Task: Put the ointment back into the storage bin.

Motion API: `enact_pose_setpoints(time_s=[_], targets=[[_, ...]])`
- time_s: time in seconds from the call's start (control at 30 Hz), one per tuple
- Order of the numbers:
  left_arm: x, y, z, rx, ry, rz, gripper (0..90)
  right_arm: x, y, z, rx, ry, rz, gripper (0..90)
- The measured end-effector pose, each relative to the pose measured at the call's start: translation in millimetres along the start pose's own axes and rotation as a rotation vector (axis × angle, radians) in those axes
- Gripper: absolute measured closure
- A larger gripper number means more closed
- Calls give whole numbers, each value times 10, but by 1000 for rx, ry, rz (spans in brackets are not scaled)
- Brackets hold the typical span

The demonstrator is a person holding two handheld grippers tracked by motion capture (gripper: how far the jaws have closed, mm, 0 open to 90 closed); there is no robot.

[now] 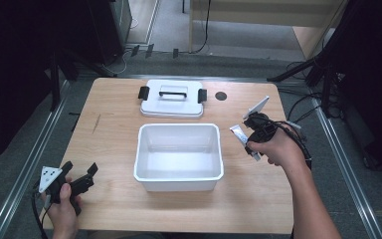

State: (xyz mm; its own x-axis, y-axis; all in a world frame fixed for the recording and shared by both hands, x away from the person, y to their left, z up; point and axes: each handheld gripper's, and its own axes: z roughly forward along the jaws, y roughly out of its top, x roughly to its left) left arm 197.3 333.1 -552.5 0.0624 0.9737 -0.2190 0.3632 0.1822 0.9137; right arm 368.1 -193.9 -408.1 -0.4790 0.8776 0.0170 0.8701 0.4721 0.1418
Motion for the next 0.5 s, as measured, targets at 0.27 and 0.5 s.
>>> enact_pose_setpoints(time_s=[0.27, 0.5], targets=[[0, 0, 1, 0, 0, -1, 68, 90, 78, -130, -14, 3, -18, 725], [1, 1, 3, 2, -1, -6, 68, 197, 159, -256, -26, 1, -39, 725]])
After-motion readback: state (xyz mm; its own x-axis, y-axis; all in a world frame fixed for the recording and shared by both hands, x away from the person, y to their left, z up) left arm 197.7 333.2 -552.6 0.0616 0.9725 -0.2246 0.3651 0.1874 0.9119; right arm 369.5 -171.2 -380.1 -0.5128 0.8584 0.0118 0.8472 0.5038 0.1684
